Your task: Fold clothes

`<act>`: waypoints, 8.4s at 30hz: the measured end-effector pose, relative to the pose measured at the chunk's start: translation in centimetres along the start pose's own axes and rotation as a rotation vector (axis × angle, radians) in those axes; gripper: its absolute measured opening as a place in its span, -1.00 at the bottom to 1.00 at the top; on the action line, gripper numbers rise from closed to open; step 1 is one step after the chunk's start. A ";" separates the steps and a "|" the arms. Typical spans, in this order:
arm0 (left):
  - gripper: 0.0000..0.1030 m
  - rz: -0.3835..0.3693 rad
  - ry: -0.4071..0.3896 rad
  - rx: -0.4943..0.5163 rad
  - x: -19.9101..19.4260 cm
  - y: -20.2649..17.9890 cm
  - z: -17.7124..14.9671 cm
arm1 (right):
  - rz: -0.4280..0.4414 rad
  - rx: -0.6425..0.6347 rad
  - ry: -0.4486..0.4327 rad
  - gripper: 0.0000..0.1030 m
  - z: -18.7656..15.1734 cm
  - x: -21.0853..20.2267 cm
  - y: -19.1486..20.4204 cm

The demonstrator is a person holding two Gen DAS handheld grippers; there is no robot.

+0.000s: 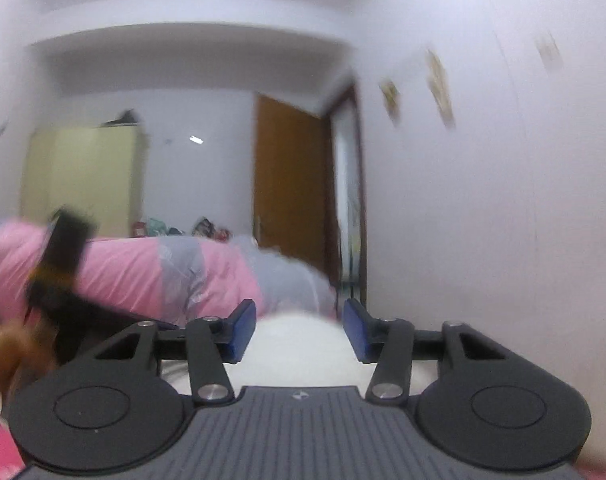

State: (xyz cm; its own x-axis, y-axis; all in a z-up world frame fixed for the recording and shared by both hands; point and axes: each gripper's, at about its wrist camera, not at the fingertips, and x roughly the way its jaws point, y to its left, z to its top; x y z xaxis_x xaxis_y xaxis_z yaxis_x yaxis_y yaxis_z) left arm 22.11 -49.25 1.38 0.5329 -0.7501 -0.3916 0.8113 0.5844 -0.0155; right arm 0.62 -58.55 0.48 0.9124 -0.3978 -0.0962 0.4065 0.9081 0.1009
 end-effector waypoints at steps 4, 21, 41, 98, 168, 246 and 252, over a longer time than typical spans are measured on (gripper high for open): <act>0.75 0.001 0.041 -0.061 0.7 0.6 0.4 | -0.083 0.171 0.168 -0.03 -2.8 3.2 -2.4; 0.92 0.004 -0.006 -0.089 -20.0 0.8 -1.2 | 0.020 0.426 0.098 0.60 2.6 -16.7 -0.5; 1.00 0.027 -0.235 -0.254 -41.9 2.6 -3.9 | 0.392 0.286 -0.138 1.00 12.3 -36.4 11.0; 1.00 0.257 -0.012 -0.261 -41.2 -2.1 -13.8 | -0.304 0.041 0.192 1.00 3.4 -33.3 15.9; 1.00 0.243 0.136 -0.191 -36.2 -6.6 -14.8 | -0.420 -0.034 0.293 1.00 1.1 -32.5 13.5; 1.00 0.224 0.141 -0.195 -35.9 -6.9 -15.0 | -0.441 -0.032 0.297 1.00 1.1 -32.9 13.6; 1.00 0.222 0.143 -0.194 -35.8 -6.9 -15.0 | -0.442 -0.031 0.298 1.00 1.0 -32.8 13.5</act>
State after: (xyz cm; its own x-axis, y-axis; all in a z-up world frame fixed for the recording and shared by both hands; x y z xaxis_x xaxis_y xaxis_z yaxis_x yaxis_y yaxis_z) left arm -6.20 -21.77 1.73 0.6414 -0.5550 -0.5297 0.6111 0.7870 -0.0847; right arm -23.80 -33.34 6.00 0.5996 -0.6929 -0.4006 0.7435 0.6674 -0.0415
